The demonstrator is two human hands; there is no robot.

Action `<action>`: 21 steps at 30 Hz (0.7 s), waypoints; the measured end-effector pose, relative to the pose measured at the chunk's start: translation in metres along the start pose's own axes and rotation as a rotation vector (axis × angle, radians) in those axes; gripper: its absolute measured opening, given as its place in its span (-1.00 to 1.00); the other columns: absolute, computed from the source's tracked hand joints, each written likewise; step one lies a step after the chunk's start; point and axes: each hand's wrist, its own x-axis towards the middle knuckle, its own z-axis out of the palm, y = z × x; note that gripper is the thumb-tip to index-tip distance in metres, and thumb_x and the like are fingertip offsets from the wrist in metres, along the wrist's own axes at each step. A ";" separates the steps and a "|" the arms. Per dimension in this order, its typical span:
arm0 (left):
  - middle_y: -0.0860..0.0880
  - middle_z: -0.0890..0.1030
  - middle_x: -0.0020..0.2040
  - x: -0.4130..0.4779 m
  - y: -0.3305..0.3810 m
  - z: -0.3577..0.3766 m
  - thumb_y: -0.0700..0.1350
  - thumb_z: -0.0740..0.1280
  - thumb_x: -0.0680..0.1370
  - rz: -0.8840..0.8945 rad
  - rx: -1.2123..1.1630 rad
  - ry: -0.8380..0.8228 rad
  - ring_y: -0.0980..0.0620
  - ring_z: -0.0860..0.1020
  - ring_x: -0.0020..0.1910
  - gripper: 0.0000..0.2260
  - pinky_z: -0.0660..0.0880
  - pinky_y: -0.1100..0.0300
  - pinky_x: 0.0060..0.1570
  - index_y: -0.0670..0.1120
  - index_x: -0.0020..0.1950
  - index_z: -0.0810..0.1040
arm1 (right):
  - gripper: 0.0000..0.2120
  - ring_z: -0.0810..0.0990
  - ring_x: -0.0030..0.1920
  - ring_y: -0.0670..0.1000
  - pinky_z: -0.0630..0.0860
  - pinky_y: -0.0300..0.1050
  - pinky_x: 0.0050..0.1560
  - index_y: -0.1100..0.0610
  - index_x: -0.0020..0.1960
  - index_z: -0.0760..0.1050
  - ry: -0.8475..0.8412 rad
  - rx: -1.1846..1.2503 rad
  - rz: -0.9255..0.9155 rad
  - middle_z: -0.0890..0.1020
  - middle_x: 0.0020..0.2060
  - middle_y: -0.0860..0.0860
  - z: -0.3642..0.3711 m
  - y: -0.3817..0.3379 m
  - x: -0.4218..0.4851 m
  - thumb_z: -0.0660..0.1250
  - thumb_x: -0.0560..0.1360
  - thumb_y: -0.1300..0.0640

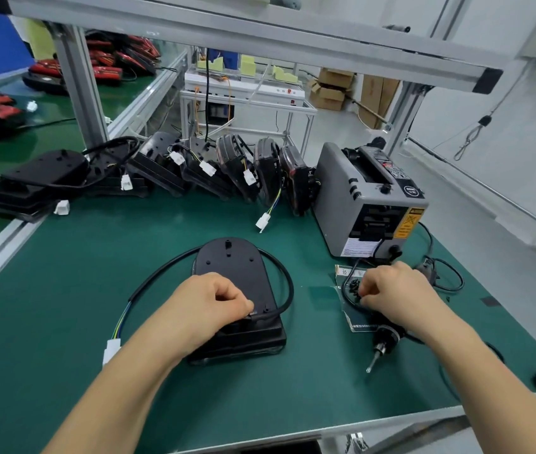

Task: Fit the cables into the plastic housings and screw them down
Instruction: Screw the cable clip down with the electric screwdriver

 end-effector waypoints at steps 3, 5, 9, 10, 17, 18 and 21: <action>0.10 0.58 -0.10 -0.001 0.000 0.000 -0.05 0.42 0.46 -0.006 -0.006 0.001 0.03 0.59 -0.02 -0.84 0.45 0.27 -0.12 -0.10 -0.28 0.60 | -0.92 0.41 0.02 -0.03 0.39 -0.12 -0.05 -0.13 -0.09 0.52 0.069 -0.006 -0.011 0.58 -0.16 -0.18 0.009 -0.002 0.000 0.34 0.43 0.01; 0.09 0.58 -0.09 -0.001 0.001 0.000 -0.06 0.42 0.46 -0.007 -0.006 -0.004 0.03 0.58 -0.01 -0.84 0.44 0.28 -0.12 -0.10 -0.27 0.60 | -0.90 0.42 0.04 -0.02 0.39 -0.12 -0.05 -0.13 -0.07 0.52 0.058 -0.012 -0.013 0.56 -0.18 -0.18 0.012 -0.002 0.000 0.33 0.44 0.05; 0.08 0.58 -0.09 -0.001 0.002 0.000 -0.06 0.42 0.46 -0.004 -0.005 -0.005 0.01 0.58 -0.03 -0.84 0.46 0.24 -0.11 -0.10 -0.27 0.60 | -0.83 0.43 0.10 -0.01 0.39 -0.13 -0.03 -0.10 0.01 0.53 0.022 -0.034 -0.008 0.59 -0.08 -0.10 0.014 0.000 0.002 0.30 0.46 0.12; 0.08 0.58 -0.09 -0.002 0.002 0.000 -0.06 0.42 0.46 -0.004 -0.006 -0.006 0.01 0.58 -0.04 -0.84 0.47 0.22 -0.10 -0.09 -0.28 0.59 | -0.82 0.43 0.11 0.00 0.40 -0.13 -0.02 -0.09 0.03 0.53 0.011 -0.046 -0.012 0.60 -0.06 -0.09 0.014 0.001 0.002 0.29 0.47 0.13; 0.09 0.57 -0.09 -0.001 0.002 -0.001 -0.05 0.42 0.46 -0.003 0.008 -0.010 0.04 0.58 -0.05 -0.83 0.48 0.18 -0.07 -0.06 -0.30 0.58 | -0.87 0.46 0.12 0.00 0.44 -0.15 0.01 -0.05 0.00 0.54 -0.043 -0.087 -0.020 0.62 -0.06 -0.08 0.009 0.002 0.006 0.30 0.48 0.10; 0.10 0.57 -0.09 -0.001 0.002 -0.001 -0.05 0.42 0.47 -0.003 0.009 -0.010 0.06 0.58 -0.04 -0.83 0.47 0.22 -0.09 -0.06 -0.31 0.58 | -0.90 0.46 0.12 0.00 0.44 -0.15 0.00 -0.05 -0.02 0.54 -0.045 -0.090 -0.019 0.62 -0.07 -0.08 0.008 0.002 0.006 0.30 0.49 0.08; 0.10 0.57 -0.10 -0.001 0.002 0.000 -0.04 0.42 0.46 -0.007 0.014 -0.002 0.05 0.59 -0.08 -0.83 0.45 0.26 -0.16 -0.06 -0.31 0.58 | -0.92 0.44 0.09 0.00 0.43 -0.13 -0.01 -0.01 -0.06 0.56 -0.014 -0.045 -0.019 0.63 -0.09 -0.08 0.001 -0.003 0.002 0.29 0.51 0.04</action>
